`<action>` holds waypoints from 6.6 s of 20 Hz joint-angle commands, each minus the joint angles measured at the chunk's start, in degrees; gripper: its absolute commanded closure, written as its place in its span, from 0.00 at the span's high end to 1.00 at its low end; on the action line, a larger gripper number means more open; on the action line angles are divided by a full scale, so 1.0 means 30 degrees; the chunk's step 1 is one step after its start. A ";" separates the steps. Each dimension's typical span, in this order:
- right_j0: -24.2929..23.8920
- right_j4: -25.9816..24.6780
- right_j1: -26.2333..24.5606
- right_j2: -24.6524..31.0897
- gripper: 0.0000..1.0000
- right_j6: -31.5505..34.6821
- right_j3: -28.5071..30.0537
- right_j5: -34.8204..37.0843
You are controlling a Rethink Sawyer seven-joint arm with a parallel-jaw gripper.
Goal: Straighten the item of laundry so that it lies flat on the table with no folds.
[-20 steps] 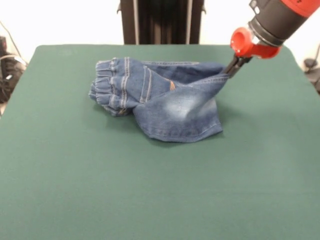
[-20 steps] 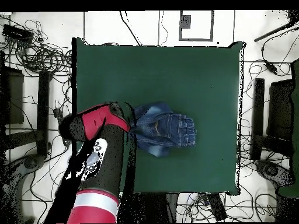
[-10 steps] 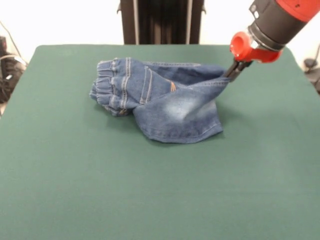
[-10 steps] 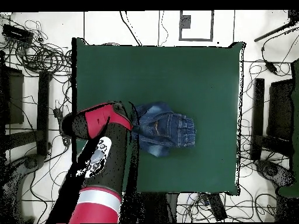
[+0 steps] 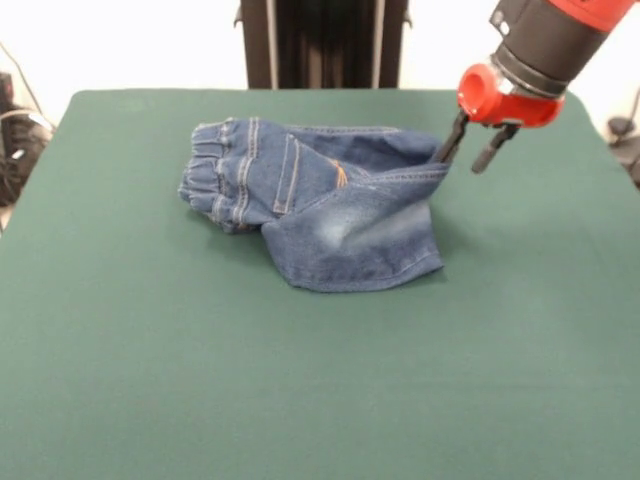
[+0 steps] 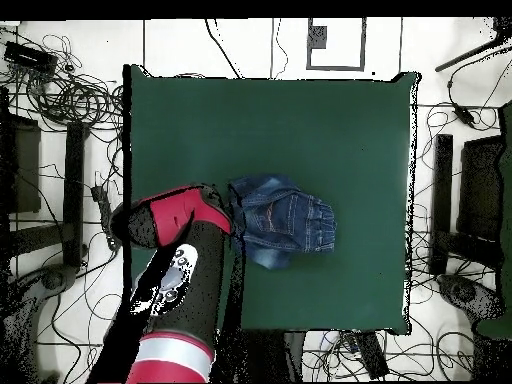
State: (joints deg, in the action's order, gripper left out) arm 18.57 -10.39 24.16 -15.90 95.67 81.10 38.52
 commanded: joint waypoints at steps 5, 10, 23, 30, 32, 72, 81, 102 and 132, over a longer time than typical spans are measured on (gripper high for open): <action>-0.1453 0.2431 0.0629 0.1377 1.00 0.5485 0.3273 -0.2671; -0.3137 0.3322 0.1115 0.1940 1.00 0.5951 0.5299 -0.6141; -0.8895 0.3005 0.0711 0.5572 1.00 0.7033 1.0113 -1.6608; -0.8905 0.2549 0.0332 0.5512 0.00 0.5894 1.0132 -1.7158; -0.8568 0.2573 0.0346 0.5196 0.00 0.5348 0.9889 -1.6450; 0.0053 -0.1595 0.0187 -0.0469 0.00 0.2821 0.1990 -0.3562; 0.1042 -0.1103 -0.0288 -0.0781 0.00 0.4229 0.0783 -0.2131; -0.4734 -0.0825 0.7682 0.3386 0.00 -0.1124 0.4261 -0.0818; 0.2263 -0.8717 0.0164 -0.2326 0.00 0.5846 0.2157 -0.1336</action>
State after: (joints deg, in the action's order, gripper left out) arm 21.91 -31.80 32.23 -20.67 100.12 85.10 35.60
